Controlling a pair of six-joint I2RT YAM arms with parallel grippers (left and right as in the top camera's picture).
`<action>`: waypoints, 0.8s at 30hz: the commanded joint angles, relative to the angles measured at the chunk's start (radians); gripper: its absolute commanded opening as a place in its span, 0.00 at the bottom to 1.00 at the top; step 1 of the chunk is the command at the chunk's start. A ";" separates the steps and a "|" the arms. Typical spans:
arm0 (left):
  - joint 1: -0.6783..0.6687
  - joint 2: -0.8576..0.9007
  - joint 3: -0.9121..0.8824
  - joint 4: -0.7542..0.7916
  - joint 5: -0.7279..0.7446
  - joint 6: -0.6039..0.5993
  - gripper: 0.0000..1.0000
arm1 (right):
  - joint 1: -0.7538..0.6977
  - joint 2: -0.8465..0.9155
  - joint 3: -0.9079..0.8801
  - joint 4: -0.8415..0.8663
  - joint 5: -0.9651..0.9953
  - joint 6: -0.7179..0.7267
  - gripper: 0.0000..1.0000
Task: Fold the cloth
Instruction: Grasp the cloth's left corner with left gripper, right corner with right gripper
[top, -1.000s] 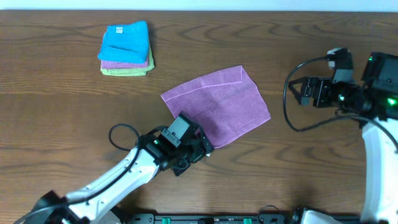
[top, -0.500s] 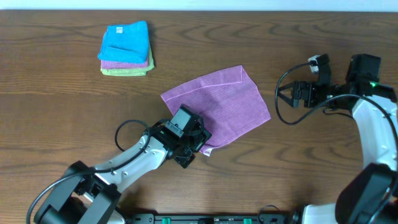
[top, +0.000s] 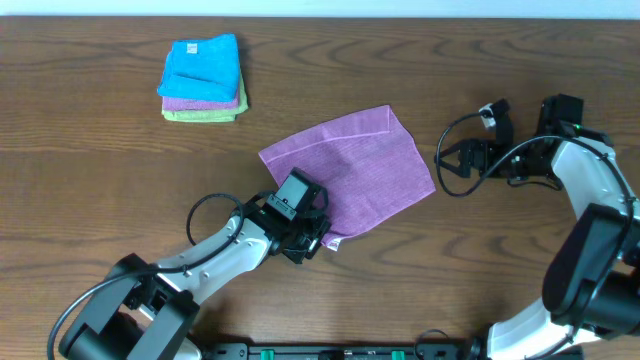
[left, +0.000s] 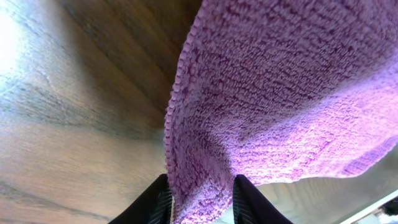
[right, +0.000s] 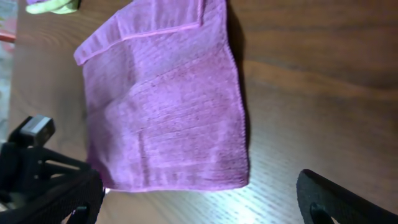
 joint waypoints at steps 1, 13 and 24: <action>0.000 0.010 0.006 0.002 -0.001 -0.041 0.33 | -0.005 0.026 0.003 0.023 0.010 -0.047 0.99; -0.003 0.010 0.006 0.002 0.005 -0.041 0.06 | -0.002 0.224 0.003 0.020 -0.025 -0.092 0.99; -0.001 0.010 0.006 -0.010 -0.005 -0.040 0.06 | 0.062 0.241 -0.006 -0.016 0.003 -0.087 0.99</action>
